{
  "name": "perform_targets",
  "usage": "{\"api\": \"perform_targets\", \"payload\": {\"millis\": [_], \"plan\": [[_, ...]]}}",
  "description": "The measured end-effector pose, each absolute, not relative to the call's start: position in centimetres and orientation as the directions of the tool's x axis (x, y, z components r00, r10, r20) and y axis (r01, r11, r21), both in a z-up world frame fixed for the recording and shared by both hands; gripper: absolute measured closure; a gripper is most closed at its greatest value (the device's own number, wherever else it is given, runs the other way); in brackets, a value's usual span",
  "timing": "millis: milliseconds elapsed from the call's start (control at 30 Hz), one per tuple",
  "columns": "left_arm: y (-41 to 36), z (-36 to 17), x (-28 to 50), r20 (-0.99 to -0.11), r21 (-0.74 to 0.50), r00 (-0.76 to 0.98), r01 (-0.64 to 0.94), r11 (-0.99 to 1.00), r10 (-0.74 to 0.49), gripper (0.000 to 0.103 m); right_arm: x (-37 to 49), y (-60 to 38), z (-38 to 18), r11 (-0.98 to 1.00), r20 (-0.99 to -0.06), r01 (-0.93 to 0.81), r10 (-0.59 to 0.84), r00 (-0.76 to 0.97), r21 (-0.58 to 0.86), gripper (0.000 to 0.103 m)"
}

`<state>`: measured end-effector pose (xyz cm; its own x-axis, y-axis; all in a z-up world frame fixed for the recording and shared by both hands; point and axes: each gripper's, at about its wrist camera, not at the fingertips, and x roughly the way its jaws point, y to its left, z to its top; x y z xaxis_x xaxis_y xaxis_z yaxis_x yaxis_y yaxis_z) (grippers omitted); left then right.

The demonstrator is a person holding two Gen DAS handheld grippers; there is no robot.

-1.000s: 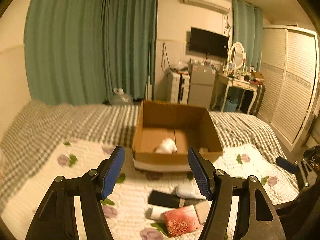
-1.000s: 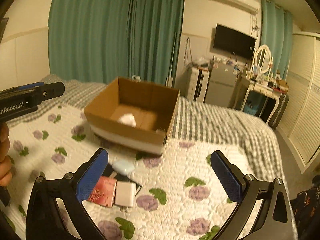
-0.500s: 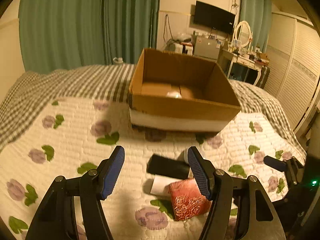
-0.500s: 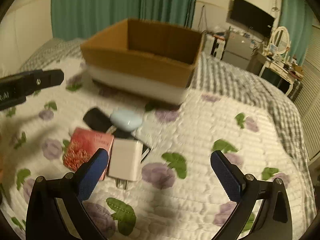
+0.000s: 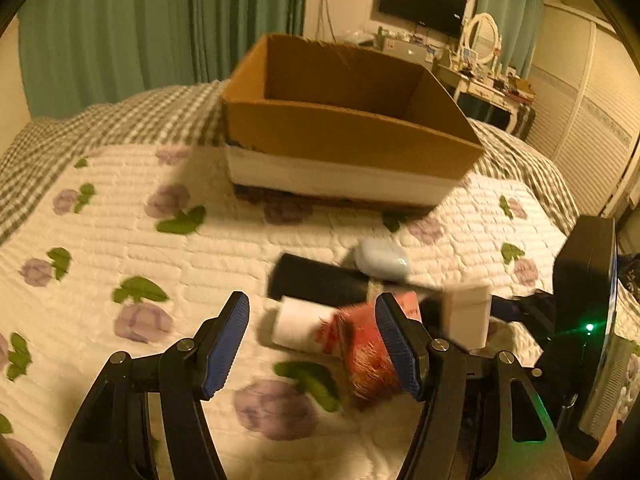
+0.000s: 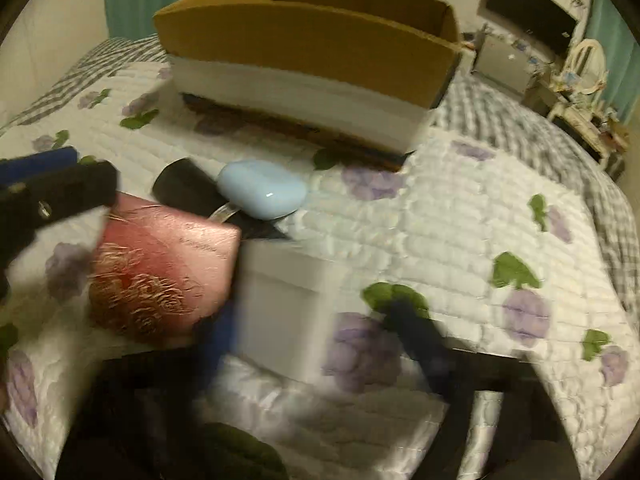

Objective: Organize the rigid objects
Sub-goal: 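Grasp the pink rose-patterned card case with the left tool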

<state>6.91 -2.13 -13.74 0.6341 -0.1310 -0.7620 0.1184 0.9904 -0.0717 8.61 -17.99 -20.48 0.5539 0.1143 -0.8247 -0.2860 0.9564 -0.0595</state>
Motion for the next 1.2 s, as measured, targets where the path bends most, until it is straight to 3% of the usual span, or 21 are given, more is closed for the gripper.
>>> {"api": "perform_targets", "payload": {"millis": [400, 600, 700, 933, 1133, 1200], "plan": [[-6.8, -15.9, 7.0, -0.82, -0.128, 0.532, 0.185, 0.974, -0.209, 0.035, 8.5, -23.6, -19.9, 0.988, -0.83, -0.151, 0.102, 0.549, 0.022, 0.066], [-8.6, -16.4, 7.7, -0.834, -0.075, 0.537, 0.12, 0.99, -0.129, 0.035, 8.3, -25.7, -19.7, 0.994, -0.83, -0.102, 0.096, 0.549, 0.048, 0.07], [-10.5, -16.8, 7.7, -0.833, 0.044, 0.552, 0.111, 0.993, -0.025, 0.034, 8.2, -25.8, -19.8, 0.994, -0.83, -0.103, 0.091, 0.55, 0.041, 0.072], [-11.3, -17.8, 7.9, -0.819, 0.114, 0.573, 0.128, 0.985, 0.02, 0.028, 8.6, -26.6, -20.2, 0.992, -0.828, -0.065, 0.127, 0.546, 0.11, 0.073], [-10.8, -17.5, 7.5, -0.859, 0.078, 0.512, 0.133, 0.988, -0.002, 0.028, 8.2, -26.8, -19.7, 0.992, -0.819, -0.065, 0.13, 0.558, 0.113, 0.074], [-10.5, -18.7, 7.8, -0.885, 0.072, 0.464, 0.105, 0.992, 0.015, 0.021, 8.1, -26.9, -19.7, 0.992, -0.818, -0.062, 0.129, 0.561, 0.114, 0.074]]}}
